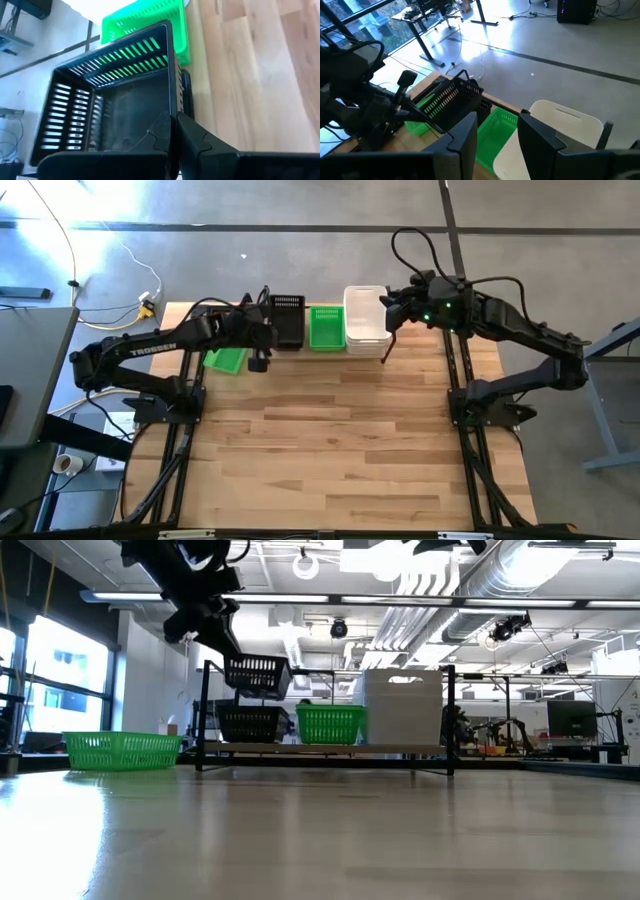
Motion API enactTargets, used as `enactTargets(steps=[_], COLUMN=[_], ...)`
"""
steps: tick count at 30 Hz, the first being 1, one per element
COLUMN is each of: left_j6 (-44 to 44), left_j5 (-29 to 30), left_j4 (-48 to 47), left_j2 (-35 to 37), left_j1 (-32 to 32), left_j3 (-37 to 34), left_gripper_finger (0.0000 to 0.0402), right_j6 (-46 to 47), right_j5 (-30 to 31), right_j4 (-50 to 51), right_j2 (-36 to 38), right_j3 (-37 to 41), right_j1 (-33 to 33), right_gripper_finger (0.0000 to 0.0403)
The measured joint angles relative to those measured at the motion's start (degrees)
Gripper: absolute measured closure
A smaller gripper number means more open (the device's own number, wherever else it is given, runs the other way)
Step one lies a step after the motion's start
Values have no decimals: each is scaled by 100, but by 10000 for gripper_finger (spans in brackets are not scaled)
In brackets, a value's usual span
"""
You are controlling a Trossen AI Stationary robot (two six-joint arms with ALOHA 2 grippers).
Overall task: Stack baskets on shelf by color
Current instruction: Stack the black bin on the stacked black bins on the shelf
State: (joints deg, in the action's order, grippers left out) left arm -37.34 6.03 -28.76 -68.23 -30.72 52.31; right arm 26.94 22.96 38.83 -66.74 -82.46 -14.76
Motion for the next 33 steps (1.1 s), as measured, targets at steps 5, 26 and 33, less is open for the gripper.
enactTargets(steps=[5, 26, 33], left_j6=[-167, -355, -335], left_j5=[-153, 92, 80], left_j4=[-15, 74, 50], left_j2=[-1, -560, -560], left_j1=[-83, -199, -198], left_j3=[0, 2, 2], left_gripper_finger=[401, 382, 349], right_j6=[2, 11, 17], right_j5=[0, 2, 2], right_j4=[-2, -7, -11], right_j2=[0, 0, -2], right_j3=[0, 0, 0], right_j1=[0, 0, 0], right_gripper_finger=[277, 277, 277])
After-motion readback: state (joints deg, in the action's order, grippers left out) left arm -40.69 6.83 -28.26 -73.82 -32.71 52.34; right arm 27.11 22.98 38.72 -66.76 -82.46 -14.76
